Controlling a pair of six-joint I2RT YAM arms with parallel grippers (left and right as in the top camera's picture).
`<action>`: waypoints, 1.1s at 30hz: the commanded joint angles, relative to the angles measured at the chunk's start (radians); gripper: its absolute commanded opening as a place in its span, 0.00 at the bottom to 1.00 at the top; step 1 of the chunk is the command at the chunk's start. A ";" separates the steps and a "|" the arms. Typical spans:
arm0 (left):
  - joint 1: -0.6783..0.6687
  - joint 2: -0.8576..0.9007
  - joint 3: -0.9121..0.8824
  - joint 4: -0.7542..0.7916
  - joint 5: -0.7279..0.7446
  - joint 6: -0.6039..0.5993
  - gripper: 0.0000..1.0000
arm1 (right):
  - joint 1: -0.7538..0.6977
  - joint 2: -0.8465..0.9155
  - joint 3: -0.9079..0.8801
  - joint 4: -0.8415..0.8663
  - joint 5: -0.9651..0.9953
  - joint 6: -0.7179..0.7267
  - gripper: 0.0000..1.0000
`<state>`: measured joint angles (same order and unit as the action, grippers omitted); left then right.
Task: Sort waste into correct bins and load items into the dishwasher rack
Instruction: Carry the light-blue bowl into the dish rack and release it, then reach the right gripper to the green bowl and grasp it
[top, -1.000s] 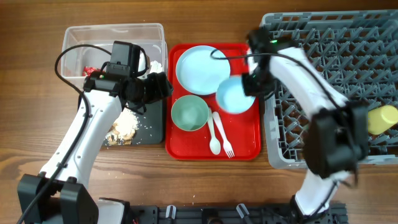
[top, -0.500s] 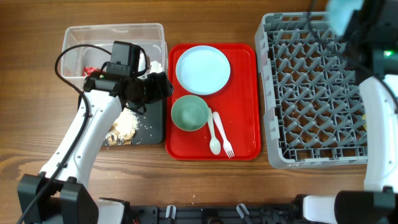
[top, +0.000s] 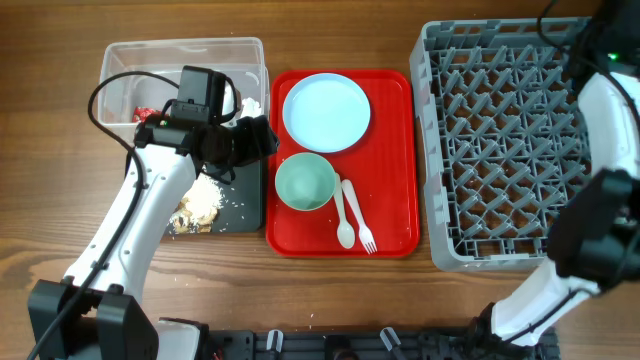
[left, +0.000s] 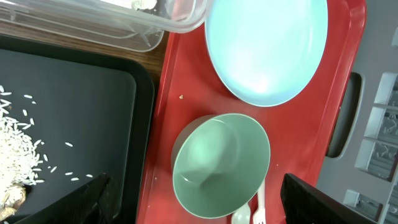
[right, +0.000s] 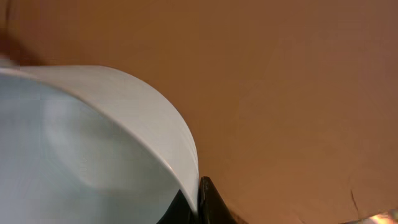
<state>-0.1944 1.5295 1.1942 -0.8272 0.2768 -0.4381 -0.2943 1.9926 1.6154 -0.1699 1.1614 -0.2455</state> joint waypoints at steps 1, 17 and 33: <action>0.002 -0.011 0.005 0.000 -0.009 0.016 0.85 | 0.003 0.095 0.003 -0.003 0.050 -0.032 0.04; 0.002 -0.011 0.005 0.007 -0.009 0.016 0.87 | 0.097 0.094 0.000 -0.564 -0.331 0.353 0.38; 0.002 -0.011 0.005 -0.001 -0.014 0.016 0.92 | 0.309 -0.410 -0.003 -0.835 -1.407 0.276 0.80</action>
<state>-0.1944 1.5295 1.1942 -0.8234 0.2768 -0.4381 -0.0757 1.5517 1.6169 -0.9421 0.0753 0.0422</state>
